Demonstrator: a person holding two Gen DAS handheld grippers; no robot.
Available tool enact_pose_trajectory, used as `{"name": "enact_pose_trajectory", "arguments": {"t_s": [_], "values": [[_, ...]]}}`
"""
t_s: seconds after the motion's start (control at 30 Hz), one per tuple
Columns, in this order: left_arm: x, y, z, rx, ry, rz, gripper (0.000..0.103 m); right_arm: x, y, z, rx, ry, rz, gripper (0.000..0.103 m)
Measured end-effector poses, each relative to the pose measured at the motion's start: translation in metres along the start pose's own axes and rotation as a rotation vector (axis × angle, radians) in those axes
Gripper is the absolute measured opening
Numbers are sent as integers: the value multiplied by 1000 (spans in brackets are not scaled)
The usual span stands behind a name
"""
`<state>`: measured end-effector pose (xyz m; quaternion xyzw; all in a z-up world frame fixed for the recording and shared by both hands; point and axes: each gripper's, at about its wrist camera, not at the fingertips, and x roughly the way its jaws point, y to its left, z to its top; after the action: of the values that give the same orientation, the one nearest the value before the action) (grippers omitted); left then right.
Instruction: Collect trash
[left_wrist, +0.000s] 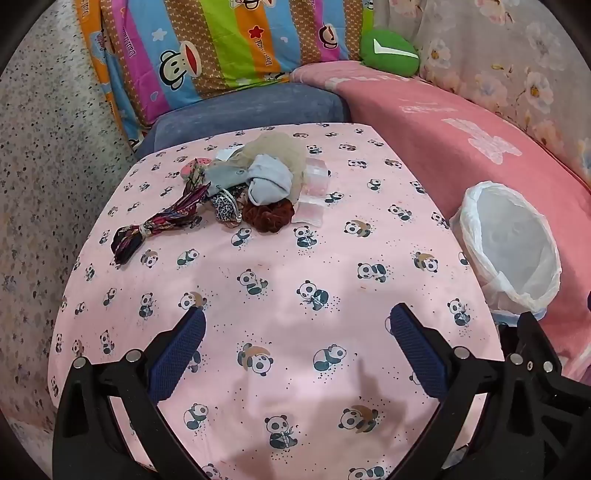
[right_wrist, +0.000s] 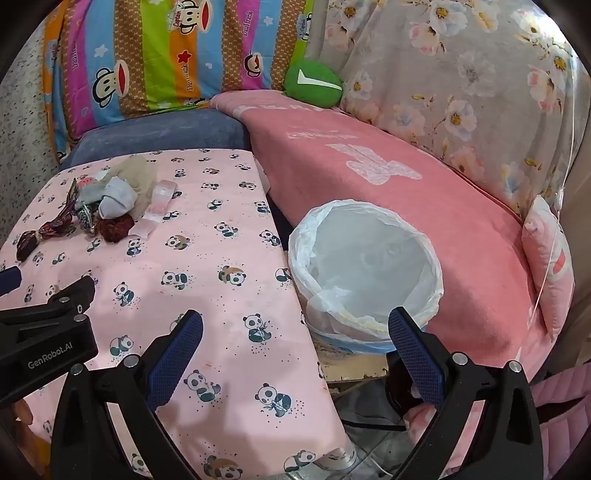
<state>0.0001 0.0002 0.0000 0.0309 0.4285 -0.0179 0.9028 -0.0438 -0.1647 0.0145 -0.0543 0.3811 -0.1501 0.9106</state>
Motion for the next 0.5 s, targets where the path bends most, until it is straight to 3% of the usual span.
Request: {"name": "enact_pose_trajectory", "arguments": {"t_s": [0.5], "values": [[-4,-4,1,5,-15,8,95,-3,-1,0,-7,-5,-12,96]]}}
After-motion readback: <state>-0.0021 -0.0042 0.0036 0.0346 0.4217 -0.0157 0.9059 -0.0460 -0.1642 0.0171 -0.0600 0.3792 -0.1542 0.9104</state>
